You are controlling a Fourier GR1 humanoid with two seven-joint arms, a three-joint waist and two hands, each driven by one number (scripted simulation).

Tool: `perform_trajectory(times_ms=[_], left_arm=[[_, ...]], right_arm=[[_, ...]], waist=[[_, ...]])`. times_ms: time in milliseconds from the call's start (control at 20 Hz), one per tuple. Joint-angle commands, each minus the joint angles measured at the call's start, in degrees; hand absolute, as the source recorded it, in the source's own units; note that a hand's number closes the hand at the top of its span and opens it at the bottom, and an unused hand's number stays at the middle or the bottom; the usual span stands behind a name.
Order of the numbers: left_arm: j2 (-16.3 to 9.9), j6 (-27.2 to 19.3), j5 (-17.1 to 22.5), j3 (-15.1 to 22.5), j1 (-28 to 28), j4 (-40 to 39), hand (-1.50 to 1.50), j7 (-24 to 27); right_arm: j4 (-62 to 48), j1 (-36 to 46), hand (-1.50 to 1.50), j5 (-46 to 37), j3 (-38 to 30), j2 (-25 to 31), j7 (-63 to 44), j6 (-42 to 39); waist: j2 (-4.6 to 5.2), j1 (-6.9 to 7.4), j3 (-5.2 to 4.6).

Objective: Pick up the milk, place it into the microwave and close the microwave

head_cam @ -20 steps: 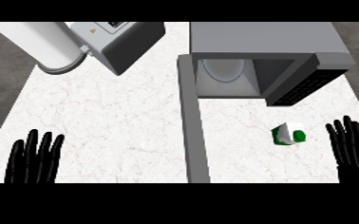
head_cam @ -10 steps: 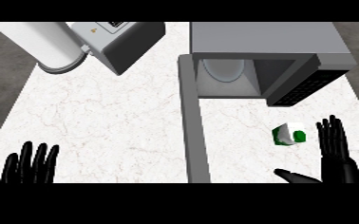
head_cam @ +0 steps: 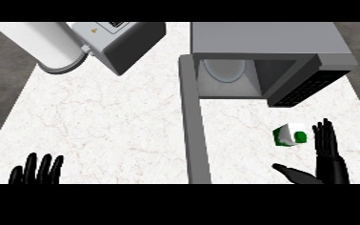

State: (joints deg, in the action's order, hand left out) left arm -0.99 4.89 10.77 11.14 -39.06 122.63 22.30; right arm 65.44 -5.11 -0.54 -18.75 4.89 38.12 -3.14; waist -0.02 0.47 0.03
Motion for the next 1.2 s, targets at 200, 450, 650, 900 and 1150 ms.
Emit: perform_trajectory(times_ms=[200,450,650,900,1150], left_arm=[[-1.96,2.05,1.30,-0.72,-2.90,0.59,-1.50,2.15],[-2.15,2.11,3.85,-2.96,-1.66,-0.15,-1.50,1.11],[-0.36,1.31,-0.60,1.44,-3.80,-2.05,-1.50,5.65],[-2.75,1.81,2.44,-1.47,-4.72,1.90,-1.50,2.92],[-2.69,2.70,3.95,-3.71,-0.40,-4.41,-1.50,4.01]], right_arm=[[-17.50,7.27,-1.50,0.17,-2.66,3.01,10.86,0.47],[-28.15,8.63,-1.50,-0.86,-3.15,3.84,20.02,1.07],[-37.54,12.76,-1.50,-1.09,-4.08,7.07,24.94,-0.86],[-37.73,15.21,-1.50,-1.41,-2.81,7.70,24.90,-1.24],[-41.41,17.99,-1.50,-1.83,-2.23,6.53,26.67,-0.40]], waist=[[0.01,0.08,0.00],[0.04,-0.03,0.01],[0.07,0.22,0.04],[0.02,0.05,0.01],[0.08,0.02,0.01]])
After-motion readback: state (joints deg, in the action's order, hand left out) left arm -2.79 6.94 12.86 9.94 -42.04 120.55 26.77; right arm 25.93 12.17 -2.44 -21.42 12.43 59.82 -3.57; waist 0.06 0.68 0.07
